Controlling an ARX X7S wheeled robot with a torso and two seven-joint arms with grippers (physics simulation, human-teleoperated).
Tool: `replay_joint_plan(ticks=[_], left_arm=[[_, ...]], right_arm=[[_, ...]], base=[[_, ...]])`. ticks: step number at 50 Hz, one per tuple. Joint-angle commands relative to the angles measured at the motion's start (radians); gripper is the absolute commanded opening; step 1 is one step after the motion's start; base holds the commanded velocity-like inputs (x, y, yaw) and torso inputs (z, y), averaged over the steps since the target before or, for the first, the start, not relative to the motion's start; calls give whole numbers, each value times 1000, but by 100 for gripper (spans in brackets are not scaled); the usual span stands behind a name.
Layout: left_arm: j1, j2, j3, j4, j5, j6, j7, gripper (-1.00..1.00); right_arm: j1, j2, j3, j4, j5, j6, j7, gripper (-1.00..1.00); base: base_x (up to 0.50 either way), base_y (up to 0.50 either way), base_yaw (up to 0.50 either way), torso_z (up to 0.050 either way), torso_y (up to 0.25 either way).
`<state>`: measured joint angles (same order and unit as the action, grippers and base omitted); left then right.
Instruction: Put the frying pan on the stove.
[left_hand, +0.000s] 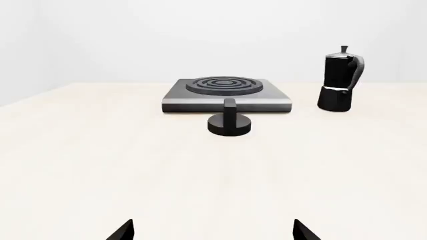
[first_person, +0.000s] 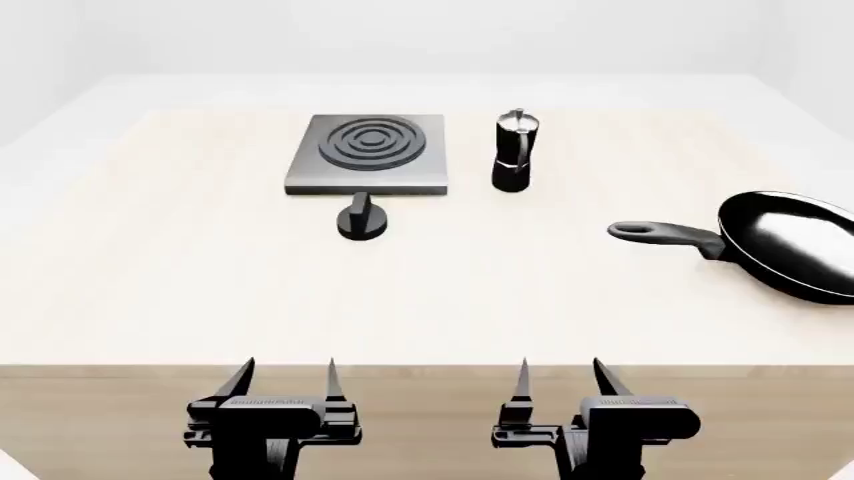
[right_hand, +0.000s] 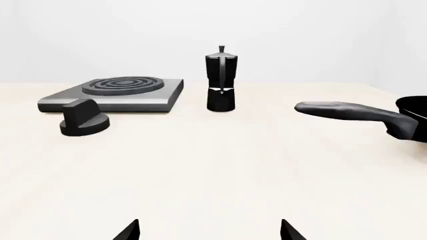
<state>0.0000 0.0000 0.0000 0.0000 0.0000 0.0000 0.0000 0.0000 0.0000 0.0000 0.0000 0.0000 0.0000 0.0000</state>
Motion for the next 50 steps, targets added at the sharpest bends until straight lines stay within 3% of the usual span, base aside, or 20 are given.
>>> replay_joint_plan(ticks=[1,4,22,50], left_arm=[[11,-19,13,50,-9,-22,-23,100],[18,-26,7,121,-81,-94,-22,100],[62,-78,55,338,-90,-175,-76,100],[107,-117,71,417,-138,-166,-116,100]], right_arm=[[-8,13,-22,-80,21,56,23,100],[-4,26,-37,-162,33,114,45,100],[-12,75,-70,-416,94,269,86,100],[-14,101,-106,-434,129,257,127,100]], base=[[0,0,0,0,0],[0,0,0,0,0],[21,0,0,0,0],[279,0,0,0,0]])
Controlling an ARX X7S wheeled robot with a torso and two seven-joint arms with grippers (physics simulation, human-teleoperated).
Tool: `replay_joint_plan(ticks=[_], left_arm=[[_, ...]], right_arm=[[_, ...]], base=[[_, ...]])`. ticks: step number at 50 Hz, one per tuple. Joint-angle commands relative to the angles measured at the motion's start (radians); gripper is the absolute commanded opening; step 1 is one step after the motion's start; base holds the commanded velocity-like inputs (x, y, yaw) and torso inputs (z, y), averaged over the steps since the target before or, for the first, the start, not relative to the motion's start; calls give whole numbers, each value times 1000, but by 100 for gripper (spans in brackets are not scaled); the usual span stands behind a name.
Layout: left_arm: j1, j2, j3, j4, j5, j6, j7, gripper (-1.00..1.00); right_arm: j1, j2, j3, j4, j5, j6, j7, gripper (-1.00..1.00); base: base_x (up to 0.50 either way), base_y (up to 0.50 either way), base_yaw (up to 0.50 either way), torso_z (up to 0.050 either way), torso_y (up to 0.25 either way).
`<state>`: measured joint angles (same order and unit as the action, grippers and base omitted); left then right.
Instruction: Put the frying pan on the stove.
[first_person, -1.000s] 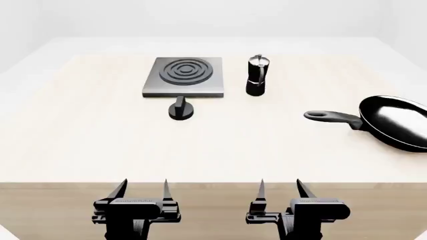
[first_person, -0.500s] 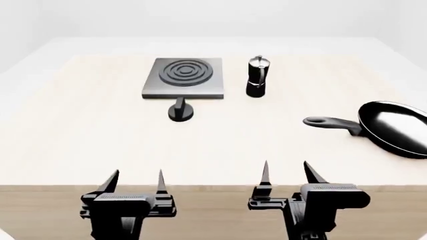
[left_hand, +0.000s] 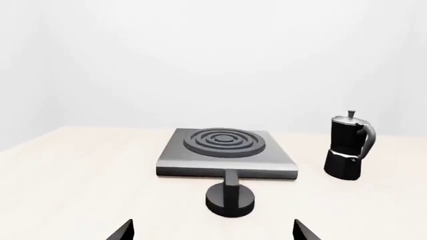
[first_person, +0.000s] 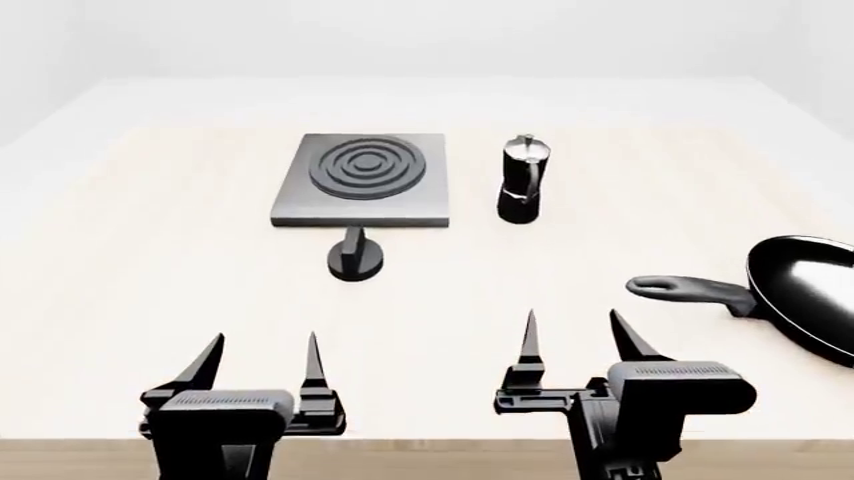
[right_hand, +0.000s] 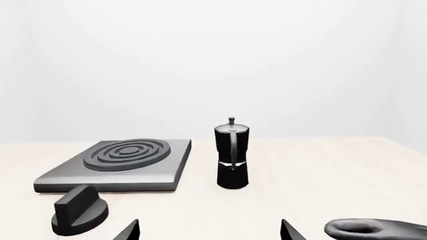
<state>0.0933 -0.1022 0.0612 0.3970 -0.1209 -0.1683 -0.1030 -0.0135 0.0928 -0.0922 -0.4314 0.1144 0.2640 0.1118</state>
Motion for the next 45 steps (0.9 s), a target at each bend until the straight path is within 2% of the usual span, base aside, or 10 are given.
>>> replay_joint_plan(ticks=[1,45], left_arm=[[15,-15,11,22,-17,4,-15,100],[29,-61,49,37,-42,13,-51,100]], right_arm=[[0,9,-14,-1,18,-7,17,100],[5,45,-39,7,90,-16,64,100]], base=[[367,0,0,0,0],[383,0,0,0,0]])
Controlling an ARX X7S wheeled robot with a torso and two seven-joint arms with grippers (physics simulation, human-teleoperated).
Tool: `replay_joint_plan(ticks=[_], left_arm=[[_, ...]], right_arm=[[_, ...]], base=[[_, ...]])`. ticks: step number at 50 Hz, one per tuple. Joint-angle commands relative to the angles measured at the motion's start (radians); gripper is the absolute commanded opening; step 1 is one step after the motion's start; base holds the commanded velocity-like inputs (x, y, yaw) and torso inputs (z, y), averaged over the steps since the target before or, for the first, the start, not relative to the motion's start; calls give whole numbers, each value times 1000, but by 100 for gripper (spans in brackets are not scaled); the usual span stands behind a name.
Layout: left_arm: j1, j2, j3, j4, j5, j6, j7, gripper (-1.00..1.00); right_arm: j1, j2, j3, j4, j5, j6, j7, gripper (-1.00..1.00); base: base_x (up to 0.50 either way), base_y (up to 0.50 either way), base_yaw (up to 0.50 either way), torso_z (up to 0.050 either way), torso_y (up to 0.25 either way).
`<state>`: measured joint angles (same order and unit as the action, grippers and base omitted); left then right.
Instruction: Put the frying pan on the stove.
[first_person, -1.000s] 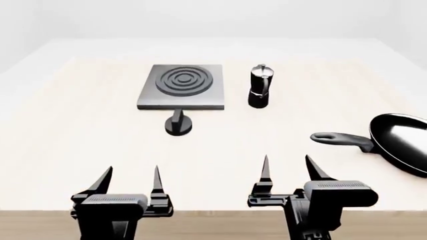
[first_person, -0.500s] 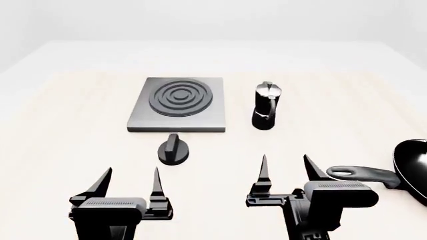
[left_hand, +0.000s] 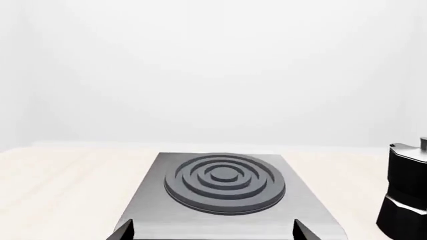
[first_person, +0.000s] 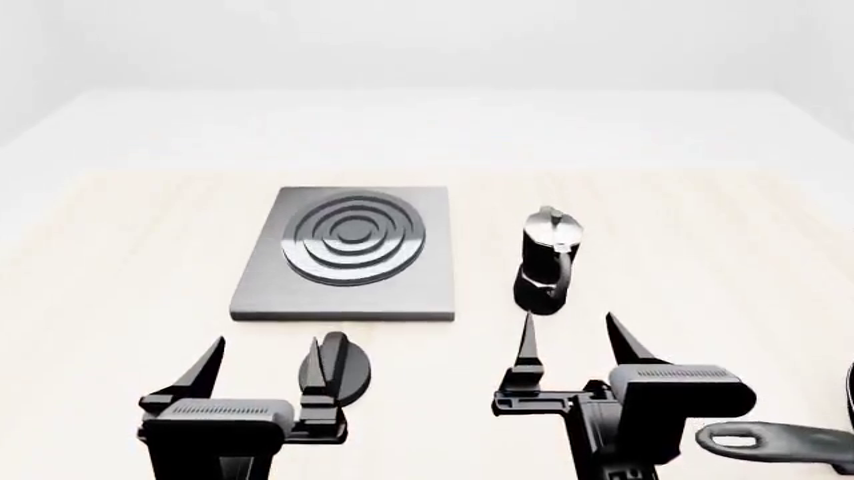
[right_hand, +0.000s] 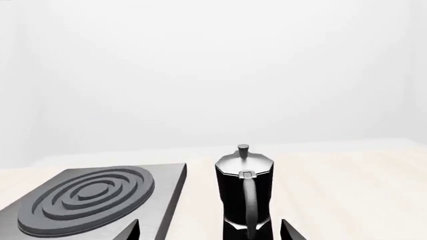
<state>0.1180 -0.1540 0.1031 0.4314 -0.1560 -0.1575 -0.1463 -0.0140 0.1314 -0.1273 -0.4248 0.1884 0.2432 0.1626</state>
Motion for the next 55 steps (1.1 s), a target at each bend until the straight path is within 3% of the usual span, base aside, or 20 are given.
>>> replay_joint_plan(ticks=[1,12,17,27,29,35,55], left_arm=[[3,-10,7,2,-9,2,-8,100],[-2,-18,16,11,-12,-9,-17,100],[-2,-21,21,10,-15,-7,-20,100],[-5,-26,15,10,-30,1,-28,100],[-6,-27,17,10,-32,0,-29,100],[-6,-30,22,0,-32,8,-31,100],[-5,-42,27,-7,-52,17,-38,100]], right_arm=[[6,7,-4,0,17,6,15,100],[35,14,9,-24,18,68,63,100],[63,-28,76,-48,33,73,154,100],[80,-99,157,59,-47,-69,356,100],[80,-107,176,55,14,-67,365,100],[97,-115,168,79,-86,-117,531,100],[96,-101,144,106,-110,-188,746,100]], base=[[391,0,0,0,0],[347,0,0,0,0],[0,0,0,0,0],[0,0,0,0,0],[0,0,0,0,0],[0,0,0,0,0],[0,0,0,0,0]])
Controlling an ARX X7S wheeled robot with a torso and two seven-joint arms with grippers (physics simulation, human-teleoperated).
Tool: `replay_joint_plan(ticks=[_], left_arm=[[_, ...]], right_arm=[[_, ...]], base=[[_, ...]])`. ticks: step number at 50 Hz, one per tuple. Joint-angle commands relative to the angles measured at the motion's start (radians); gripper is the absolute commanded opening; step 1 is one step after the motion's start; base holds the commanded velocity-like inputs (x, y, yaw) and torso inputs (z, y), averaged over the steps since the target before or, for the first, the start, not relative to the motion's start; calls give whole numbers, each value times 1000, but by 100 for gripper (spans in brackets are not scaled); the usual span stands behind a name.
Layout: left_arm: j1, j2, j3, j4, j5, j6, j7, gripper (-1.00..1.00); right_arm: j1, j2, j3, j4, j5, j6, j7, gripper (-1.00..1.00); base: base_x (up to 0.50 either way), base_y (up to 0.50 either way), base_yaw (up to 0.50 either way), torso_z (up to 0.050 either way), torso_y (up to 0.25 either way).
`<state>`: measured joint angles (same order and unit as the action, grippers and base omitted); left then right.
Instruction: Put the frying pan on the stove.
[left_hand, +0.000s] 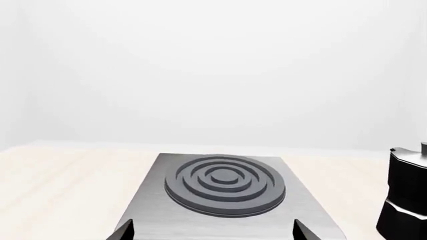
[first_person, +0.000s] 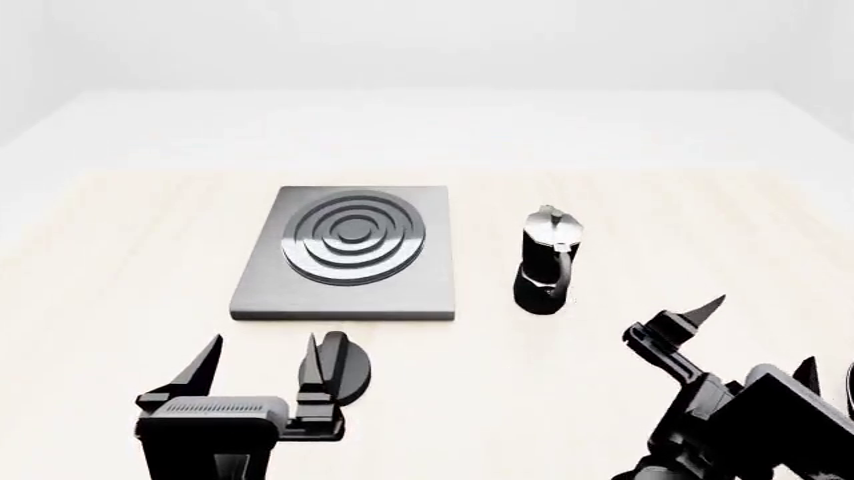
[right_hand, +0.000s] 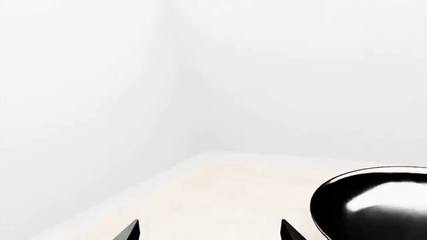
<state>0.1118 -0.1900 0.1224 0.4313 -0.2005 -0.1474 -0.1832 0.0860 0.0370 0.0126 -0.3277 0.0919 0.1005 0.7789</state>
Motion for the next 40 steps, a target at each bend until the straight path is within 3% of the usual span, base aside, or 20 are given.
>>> replay_joint_plan(ticks=[1,16,40], left_arm=[[2,-7,8,-8,-7,8,-2,100],[-1,-23,12,-19,-30,23,-18,100],[-5,-43,26,-32,-52,36,-41,100]], right_arm=[[-4,-5,3,11,-10,-52,137,100],[7,1,-6,75,-139,-121,354,100],[37,22,-22,222,-133,-218,494,100]], base=[[0,0,0,0,0],[0,0,0,0,0],[0,0,0,0,0]])
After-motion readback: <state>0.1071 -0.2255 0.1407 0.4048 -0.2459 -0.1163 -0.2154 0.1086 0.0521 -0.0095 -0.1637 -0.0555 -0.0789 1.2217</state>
